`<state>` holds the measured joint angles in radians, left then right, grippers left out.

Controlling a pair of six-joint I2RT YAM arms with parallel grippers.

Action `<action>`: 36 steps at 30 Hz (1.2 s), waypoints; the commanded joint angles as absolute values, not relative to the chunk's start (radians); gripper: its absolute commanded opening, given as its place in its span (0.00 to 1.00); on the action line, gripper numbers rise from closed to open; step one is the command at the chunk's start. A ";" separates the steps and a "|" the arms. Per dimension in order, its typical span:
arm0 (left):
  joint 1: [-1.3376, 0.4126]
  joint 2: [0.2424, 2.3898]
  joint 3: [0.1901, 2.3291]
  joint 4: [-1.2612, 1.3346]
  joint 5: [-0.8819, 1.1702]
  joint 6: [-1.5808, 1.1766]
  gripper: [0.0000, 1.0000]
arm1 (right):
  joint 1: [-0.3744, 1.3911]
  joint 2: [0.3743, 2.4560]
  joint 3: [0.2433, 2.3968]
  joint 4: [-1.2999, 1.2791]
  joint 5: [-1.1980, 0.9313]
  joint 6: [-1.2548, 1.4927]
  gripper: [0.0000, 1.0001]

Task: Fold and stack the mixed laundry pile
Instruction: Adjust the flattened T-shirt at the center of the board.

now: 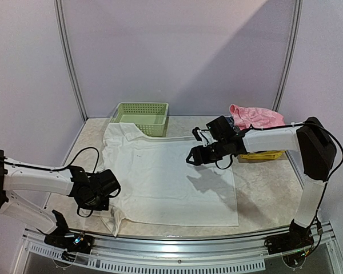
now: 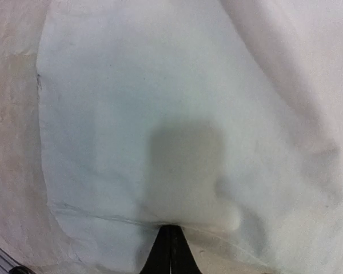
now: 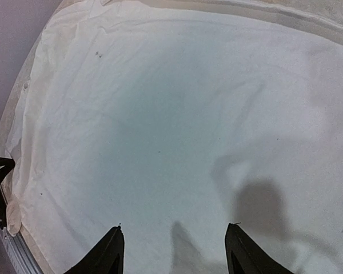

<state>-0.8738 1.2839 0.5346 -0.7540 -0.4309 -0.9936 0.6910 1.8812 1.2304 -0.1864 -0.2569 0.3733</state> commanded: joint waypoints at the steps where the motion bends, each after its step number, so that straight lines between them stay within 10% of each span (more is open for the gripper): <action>1: -0.866 1.305 0.611 -0.802 -0.489 -0.974 0.00 | 0.688 1.831 1.206 -0.175 -0.236 0.387 0.61; 27: -0.698 1.696 1.082 -0.700 -0.540 -0.548 0.00 | 0.689 1.866 1.224 -0.193 -0.173 0.386 0.61; 36: -0.739 1.586 1.016 -0.794 -0.582 -0.628 0.85 | 0.689 1.893 1.237 -0.183 -0.183 0.390 0.62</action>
<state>-0.7124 1.7111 1.0657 -0.7265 -0.5468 -0.5907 0.6910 1.8587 1.2087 -0.1860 -0.1886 0.3840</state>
